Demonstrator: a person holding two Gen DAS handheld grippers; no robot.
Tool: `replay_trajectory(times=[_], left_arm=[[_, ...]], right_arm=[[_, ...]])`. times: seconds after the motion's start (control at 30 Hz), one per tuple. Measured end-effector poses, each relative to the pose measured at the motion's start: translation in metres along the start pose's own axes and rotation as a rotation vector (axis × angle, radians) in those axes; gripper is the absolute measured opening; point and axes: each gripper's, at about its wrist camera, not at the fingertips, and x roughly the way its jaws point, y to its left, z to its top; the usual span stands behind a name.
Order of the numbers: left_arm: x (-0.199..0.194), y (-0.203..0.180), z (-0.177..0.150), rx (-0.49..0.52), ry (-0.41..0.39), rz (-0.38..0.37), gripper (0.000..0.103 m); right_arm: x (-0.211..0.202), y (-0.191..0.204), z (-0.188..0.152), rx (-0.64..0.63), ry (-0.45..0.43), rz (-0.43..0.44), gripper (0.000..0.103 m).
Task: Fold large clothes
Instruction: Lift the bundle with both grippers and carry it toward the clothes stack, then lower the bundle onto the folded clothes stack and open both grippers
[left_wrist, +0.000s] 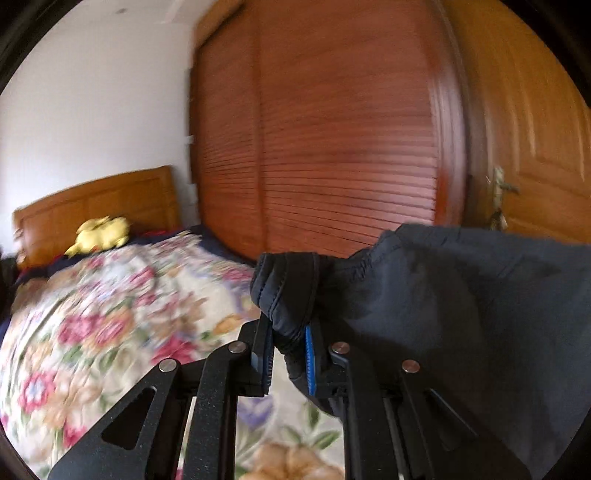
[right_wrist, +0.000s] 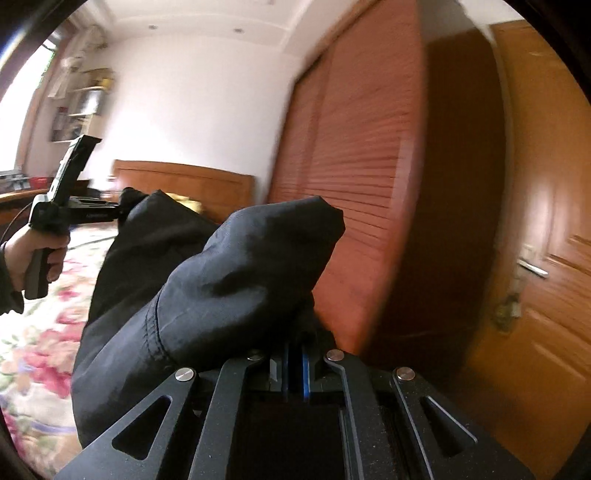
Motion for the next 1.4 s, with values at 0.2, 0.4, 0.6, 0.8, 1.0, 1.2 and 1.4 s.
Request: replay_trajectory(times=[0.2, 0.4, 0.6, 0.8, 1.0, 1.2, 1.4], left_arm=[[0.063, -0.075, -0.003, 0.055, 0.048, -0.09, 0.014], [0.106, -0.104, -0.037, 0.062, 0.192, -0.078, 0.018], [0.105, -0.094, -0.059, 0.069, 0.244, -0.093, 0.03], [0.079, -0.081, -0.076, 0.031, 0.207, -0.12, 0.045], [0.028, -0.083, -0.08, 0.07, 0.156, -0.145, 0.061], [-0.019, -0.081, -0.088, 0.072, 0.119, -0.188, 0.086], [-0.056, -0.079, -0.101, 0.076, 0.095, -0.167, 0.094]], right_arm=[[0.002, -0.054, -0.031, 0.007, 0.103, -0.125, 0.004], [0.016, -0.068, -0.079, 0.038, 0.213, -0.158, 0.004], [0.03, -0.07, -0.099, 0.13, 0.273, -0.147, 0.004], [0.03, -0.081, -0.08, 0.144, 0.281, -0.15, 0.015], [-0.008, -0.062, -0.069, 0.137, 0.199, -0.224, 0.058], [-0.031, -0.024, -0.04, 0.109, 0.122, -0.187, 0.062], [-0.014, 0.001, -0.031, 0.116, 0.137, -0.137, 0.061]])
